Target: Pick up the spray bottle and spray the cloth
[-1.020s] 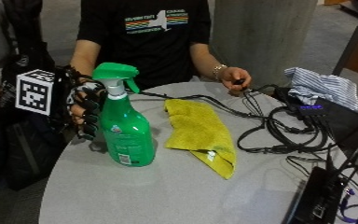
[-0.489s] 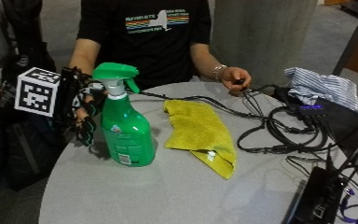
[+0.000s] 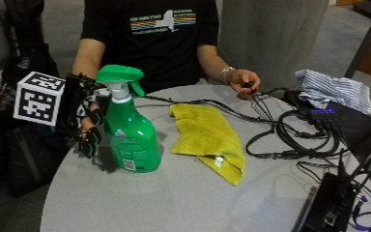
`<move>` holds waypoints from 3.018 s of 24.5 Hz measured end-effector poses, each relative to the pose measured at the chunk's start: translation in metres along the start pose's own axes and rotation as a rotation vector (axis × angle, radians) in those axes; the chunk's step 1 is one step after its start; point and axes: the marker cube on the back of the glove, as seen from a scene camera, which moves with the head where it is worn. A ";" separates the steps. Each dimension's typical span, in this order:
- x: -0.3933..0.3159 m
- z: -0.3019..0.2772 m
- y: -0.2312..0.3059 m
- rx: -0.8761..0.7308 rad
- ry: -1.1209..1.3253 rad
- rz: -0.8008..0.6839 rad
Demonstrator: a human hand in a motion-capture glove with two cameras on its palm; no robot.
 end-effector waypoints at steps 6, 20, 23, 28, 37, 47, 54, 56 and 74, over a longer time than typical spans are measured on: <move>-0.002 0.013 -0.026 -0.048 0.011 0.006; -0.012 0.058 -0.046 -0.095 -0.032 -0.011; -0.013 0.064 -0.050 -0.097 -0.053 -0.011; -0.016 0.072 -0.055 -0.100 -0.094 -0.010; -0.021 0.082 -0.057 -0.094 -0.141 -0.025; -0.022 0.079 -0.055 -0.049 -0.121 -0.064; -0.040 0.048 -0.042 -0.087 0.040 -0.158; -0.046 0.036 -0.037 -0.109 0.093 -0.174; -0.097 0.004 -0.030 -0.401 0.620 -0.162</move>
